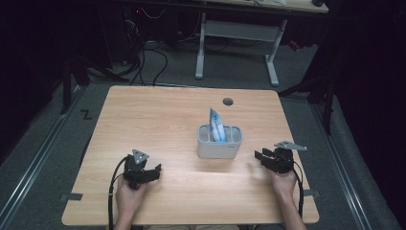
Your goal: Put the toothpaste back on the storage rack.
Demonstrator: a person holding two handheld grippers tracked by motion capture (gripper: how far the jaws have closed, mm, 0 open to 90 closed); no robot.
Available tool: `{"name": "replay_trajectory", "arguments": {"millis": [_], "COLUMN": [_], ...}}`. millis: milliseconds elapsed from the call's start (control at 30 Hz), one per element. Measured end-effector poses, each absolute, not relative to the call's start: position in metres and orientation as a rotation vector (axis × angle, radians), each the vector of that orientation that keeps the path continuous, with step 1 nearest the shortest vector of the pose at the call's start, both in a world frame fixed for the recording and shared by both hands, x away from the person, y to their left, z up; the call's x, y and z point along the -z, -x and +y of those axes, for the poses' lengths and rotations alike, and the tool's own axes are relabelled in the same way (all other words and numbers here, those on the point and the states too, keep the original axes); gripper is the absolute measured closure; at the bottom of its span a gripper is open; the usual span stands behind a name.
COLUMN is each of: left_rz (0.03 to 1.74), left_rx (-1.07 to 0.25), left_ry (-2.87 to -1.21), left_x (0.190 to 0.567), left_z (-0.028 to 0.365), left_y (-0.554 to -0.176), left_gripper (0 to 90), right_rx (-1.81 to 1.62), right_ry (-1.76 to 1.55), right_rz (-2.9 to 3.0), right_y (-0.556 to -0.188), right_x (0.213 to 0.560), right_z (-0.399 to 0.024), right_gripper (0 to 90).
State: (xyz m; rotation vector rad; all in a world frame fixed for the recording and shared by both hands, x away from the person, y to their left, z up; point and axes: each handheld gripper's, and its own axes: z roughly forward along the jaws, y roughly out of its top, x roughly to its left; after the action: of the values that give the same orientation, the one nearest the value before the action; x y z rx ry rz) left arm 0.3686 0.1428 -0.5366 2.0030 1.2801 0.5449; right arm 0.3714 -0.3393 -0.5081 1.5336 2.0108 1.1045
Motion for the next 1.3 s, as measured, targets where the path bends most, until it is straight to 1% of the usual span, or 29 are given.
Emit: {"name": "replay_trajectory", "arguments": {"millis": [967,1300], "left_rz": [1.28,1.279], "left_rx": [-0.544,-0.544], "left_ry": [-2.003,-2.004], "left_x": [0.537,0.537], "left_z": [0.143,0.143], "left_y": [-0.369,-0.368], "left_gripper": [21.6,21.6], "right_rx": [-0.961,-0.91], "right_ry": [-1.518,-1.459], "right_rz": [2.041,2.061], "right_y": [-0.381,-0.381], "right_x": [0.529,0.53], "right_z": [-0.328,-0.32], "right_gripper": [51.3,43.4]}}
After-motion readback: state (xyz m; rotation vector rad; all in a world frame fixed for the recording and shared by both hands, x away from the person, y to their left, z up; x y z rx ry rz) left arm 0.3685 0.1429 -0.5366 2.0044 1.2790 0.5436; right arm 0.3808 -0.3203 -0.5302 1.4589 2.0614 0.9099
